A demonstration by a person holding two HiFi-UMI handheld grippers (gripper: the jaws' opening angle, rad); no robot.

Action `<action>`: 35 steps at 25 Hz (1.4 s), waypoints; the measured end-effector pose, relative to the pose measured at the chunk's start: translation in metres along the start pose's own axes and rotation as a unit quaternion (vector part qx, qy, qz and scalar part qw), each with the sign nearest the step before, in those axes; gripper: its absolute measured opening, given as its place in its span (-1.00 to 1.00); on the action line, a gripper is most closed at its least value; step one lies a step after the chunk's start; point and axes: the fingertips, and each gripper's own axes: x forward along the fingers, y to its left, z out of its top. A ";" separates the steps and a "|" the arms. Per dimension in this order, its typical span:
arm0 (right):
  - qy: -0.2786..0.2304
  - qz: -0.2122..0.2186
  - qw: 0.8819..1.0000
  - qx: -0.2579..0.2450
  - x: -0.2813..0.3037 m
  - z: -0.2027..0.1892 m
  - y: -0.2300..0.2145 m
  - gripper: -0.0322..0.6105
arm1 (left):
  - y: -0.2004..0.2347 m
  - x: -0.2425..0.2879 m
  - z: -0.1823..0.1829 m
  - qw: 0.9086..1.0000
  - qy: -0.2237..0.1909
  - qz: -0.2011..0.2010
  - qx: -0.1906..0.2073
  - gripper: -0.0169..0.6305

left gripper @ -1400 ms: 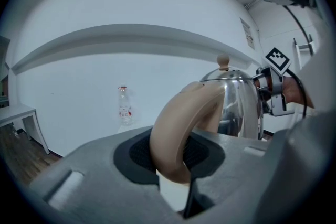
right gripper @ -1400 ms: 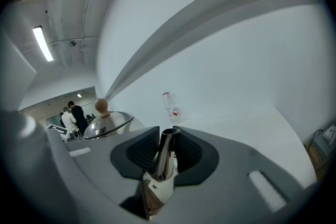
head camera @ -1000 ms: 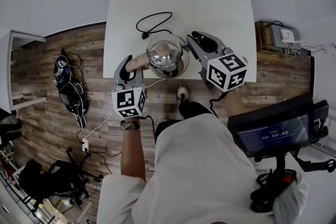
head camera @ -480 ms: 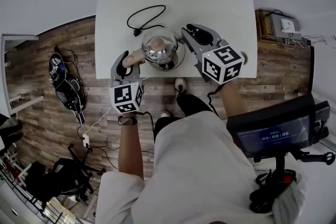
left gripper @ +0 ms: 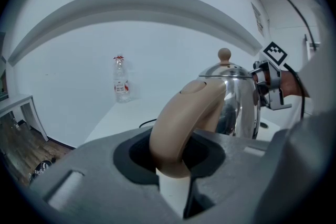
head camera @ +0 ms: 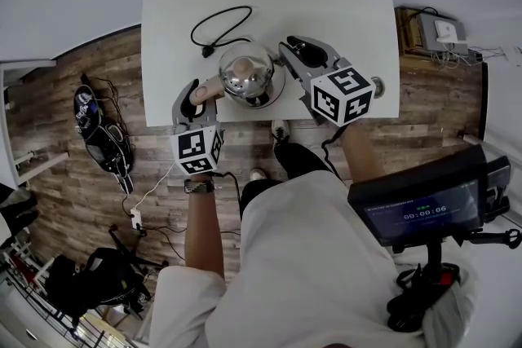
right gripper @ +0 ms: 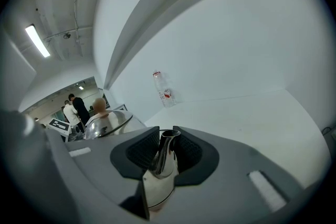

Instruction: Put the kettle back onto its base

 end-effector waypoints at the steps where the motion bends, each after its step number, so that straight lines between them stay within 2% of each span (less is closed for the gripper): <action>1: 0.001 0.000 1.000 -0.001 0.000 0.000 0.000 -0.64 | 0.000 0.000 -0.001 1.000 0.001 0.000 0.000 -0.64; 15: -0.003 -0.004 1.000 -0.010 0.000 0.003 -0.002 -0.64 | 0.000 0.008 -0.002 1.000 0.004 0.000 -0.004 -0.63; 24: 0.009 -0.021 1.000 -0.001 -0.005 -0.009 -0.010 -0.66 | -0.010 0.011 -0.013 1.000 0.021 -0.011 0.010 -0.63; 29: 0.005 -0.026 1.000 0.001 -0.008 -0.014 -0.015 -0.64 | -0.013 0.016 -0.015 1.000 0.016 -0.008 0.011 -0.63; 33: 0.012 -0.033 0.999 0.003 -0.006 -0.018 -0.019 -0.56 | -0.012 0.019 -0.020 1.000 0.022 -0.008 0.008 -0.61; 35: 0.019 -0.037 0.999 0.005 -0.007 -0.024 -0.023 -0.45 | -0.011 0.020 -0.024 1.000 0.025 -0.011 0.005 -0.52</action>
